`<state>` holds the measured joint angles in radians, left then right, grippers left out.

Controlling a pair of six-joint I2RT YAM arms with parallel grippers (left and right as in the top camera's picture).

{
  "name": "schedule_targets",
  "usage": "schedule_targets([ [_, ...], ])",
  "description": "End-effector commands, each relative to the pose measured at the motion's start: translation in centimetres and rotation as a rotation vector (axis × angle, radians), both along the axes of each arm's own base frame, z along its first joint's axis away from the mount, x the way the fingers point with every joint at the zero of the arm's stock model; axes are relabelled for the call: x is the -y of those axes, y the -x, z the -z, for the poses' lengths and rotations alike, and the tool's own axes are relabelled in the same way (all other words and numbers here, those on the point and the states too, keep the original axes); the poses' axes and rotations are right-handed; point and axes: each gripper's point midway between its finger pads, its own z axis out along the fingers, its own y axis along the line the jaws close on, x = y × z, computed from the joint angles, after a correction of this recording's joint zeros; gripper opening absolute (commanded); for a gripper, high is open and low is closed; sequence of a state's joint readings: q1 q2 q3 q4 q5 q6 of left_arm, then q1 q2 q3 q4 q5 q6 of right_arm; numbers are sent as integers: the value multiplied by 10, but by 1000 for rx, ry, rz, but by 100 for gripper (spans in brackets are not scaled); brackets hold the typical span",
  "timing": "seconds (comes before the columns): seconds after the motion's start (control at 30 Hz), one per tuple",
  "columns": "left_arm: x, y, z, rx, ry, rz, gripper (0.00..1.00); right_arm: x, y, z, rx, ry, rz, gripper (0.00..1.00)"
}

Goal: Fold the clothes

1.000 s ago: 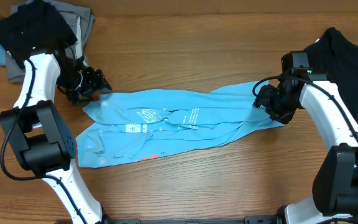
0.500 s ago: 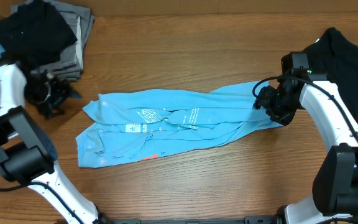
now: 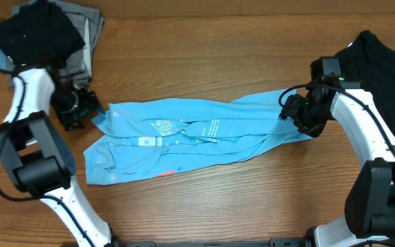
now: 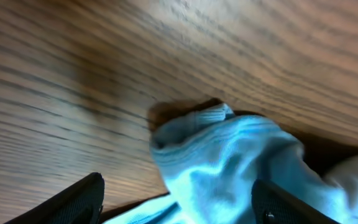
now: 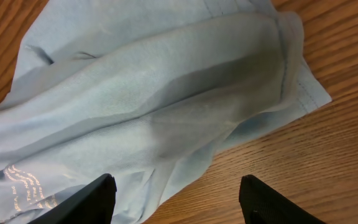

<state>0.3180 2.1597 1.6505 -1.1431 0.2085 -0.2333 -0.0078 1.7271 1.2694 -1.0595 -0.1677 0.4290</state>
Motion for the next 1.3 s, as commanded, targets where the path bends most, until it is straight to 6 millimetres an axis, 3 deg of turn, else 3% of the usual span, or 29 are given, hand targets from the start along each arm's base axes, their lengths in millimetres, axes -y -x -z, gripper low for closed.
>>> schedule_targets([
  [0.0, -1, 8, 4, -46, -104, -34, 79, 2, 1, 1, -5, 9, -6, 68],
  [0.6, -6, 0, 7, -14, -119, -53, 72, 2, 8, 2, -32, 9, -9, 71],
  [1.03, -4, 1, 21, -42, -111, -49, 68, 2, 10, 2, -42, 10, -10, 72],
  [1.13, -5, 0, 22, -35, -113, -49, 62, 2, 10, 2, -41, 10, -9, 72],
  [1.27, -4, -1, 24, -37, -111, -49, 61, 2, 11, 2, -43, 10, -10, 72],
])
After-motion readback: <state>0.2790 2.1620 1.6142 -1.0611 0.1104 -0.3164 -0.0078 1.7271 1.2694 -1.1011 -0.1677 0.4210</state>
